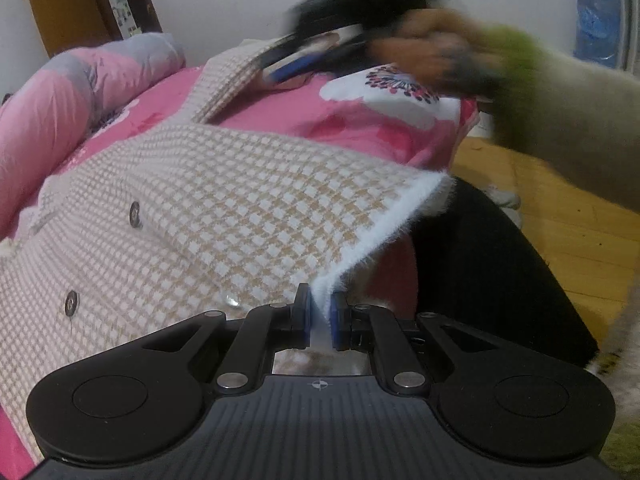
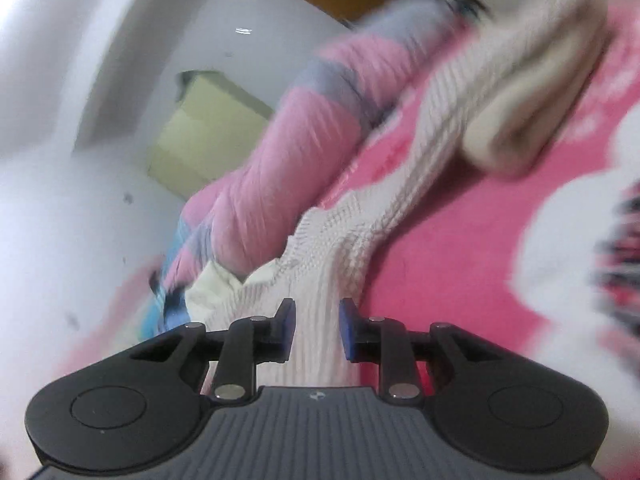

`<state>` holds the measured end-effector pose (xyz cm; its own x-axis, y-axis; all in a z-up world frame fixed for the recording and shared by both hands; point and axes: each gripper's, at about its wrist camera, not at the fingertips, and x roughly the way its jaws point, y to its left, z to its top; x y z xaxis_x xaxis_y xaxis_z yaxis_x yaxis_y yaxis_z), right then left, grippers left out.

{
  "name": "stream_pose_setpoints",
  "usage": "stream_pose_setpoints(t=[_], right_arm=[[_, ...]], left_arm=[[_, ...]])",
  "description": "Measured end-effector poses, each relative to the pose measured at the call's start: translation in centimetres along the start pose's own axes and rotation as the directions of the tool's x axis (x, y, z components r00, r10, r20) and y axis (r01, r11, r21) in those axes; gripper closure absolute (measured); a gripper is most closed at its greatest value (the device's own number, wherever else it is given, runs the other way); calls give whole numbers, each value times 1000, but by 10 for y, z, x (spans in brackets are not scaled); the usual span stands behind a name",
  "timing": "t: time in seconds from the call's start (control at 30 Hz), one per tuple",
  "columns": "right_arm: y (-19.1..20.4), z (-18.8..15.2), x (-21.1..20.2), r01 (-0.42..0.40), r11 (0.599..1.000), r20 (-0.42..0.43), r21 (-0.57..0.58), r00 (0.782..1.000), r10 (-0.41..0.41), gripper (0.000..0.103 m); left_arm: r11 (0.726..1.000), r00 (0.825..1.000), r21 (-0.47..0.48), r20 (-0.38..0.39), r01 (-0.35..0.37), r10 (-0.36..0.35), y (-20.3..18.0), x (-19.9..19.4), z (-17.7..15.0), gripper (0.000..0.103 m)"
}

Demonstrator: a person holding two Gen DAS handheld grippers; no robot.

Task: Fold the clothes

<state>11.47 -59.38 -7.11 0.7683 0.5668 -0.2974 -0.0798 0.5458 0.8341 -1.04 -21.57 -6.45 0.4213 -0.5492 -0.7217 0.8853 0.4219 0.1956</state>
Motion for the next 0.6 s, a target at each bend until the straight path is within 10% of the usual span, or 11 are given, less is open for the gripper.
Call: stream_pose_setpoints(t=[0.23,0.33,0.53,0.6], right_arm=[[-30,51,147,148,979,-167,141,978,-124,76],[-30,60,164,128,988,-169,87,979,-112,94],[20,100,138,200,946,18,-253,979,-202,103],[21,113,139,393,833,150,-389,919,-364,103]], left_arm=[[998,999,-37,-15,51,-51,14,1,-8,96],[996,997,-55,-17,71,-72,17,3,-10,96],[995,995,-32,-29,96,-97,16,6,-7,96],[995,995,-17,-31,97,-97,13,8,-6,96]])
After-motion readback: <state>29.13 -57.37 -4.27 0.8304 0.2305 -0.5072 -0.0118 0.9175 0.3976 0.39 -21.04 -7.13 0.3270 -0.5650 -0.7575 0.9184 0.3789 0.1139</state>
